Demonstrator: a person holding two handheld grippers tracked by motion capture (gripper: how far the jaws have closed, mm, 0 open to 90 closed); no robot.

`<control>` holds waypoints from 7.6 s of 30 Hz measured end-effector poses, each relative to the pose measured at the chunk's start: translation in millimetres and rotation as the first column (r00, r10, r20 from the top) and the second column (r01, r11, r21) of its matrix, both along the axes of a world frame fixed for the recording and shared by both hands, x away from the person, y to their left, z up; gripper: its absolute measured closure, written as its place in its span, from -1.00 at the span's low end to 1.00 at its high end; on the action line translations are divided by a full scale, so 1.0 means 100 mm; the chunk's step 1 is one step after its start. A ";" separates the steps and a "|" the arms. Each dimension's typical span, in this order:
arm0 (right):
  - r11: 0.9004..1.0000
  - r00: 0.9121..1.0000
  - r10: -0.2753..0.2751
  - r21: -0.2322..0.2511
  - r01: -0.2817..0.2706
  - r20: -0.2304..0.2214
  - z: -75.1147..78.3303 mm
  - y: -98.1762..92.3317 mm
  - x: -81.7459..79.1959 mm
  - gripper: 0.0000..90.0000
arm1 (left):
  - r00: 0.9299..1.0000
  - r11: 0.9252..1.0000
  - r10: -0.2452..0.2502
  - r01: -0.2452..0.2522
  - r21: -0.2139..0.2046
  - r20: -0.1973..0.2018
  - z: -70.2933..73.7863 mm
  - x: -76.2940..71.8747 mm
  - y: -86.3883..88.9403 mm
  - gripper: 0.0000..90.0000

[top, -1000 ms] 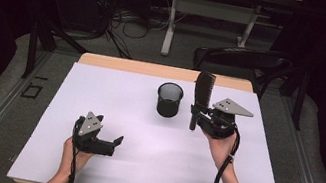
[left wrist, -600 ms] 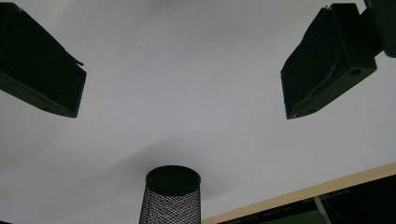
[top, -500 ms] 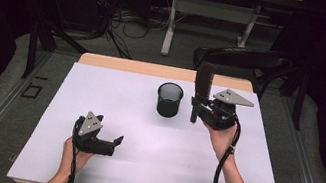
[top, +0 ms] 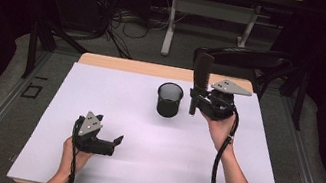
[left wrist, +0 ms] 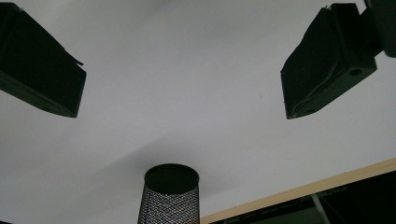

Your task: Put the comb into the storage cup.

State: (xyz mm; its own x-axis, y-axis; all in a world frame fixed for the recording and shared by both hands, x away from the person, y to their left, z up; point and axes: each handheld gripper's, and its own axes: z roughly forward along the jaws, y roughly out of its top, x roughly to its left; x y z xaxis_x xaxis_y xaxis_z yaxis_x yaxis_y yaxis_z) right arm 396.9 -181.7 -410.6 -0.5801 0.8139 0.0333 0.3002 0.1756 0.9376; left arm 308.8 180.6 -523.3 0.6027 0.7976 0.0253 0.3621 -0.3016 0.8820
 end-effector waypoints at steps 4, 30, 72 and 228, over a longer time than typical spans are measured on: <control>1.000 1.000 0.001 -0.001 -0.001 0.005 0.04 0.03 0.04 0.62 | 1.000 1.000 0.000 0.000 -0.003 0.001 0.00 0.00 0.00 -1.00; 1.000 0.998 0.008 -0.004 -0.008 0.060 0.21 0.19 0.26 0.62 | 1.000 1.000 0.008 -0.008 -0.006 0.007 0.02 0.00 0.02 -1.00; 0.999 0.994 0.037 -0.024 -0.034 0.102 0.05 0.54 0.60 0.62 | 1.000 1.000 0.013 -0.013 -0.013 0.012 0.02 0.01 0.04 -1.00; 0.960 0.954 0.226 -0.123 -0.253 -0.199 -0.64 -0.28 -0.64 -1.00 | 0.998 0.999 0.017 -0.014 0.050 -0.064 0.04 -0.11 0.26 -1.00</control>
State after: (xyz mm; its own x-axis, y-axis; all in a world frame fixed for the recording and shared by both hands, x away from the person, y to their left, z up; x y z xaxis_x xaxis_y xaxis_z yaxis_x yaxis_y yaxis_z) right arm 333.4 -209.3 -475.1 -0.7534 0.6559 0.0474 0.3949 0.3936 0.8301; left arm 297.6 206.6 -518.9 0.5922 0.8054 0.0267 0.4226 -0.3386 0.8407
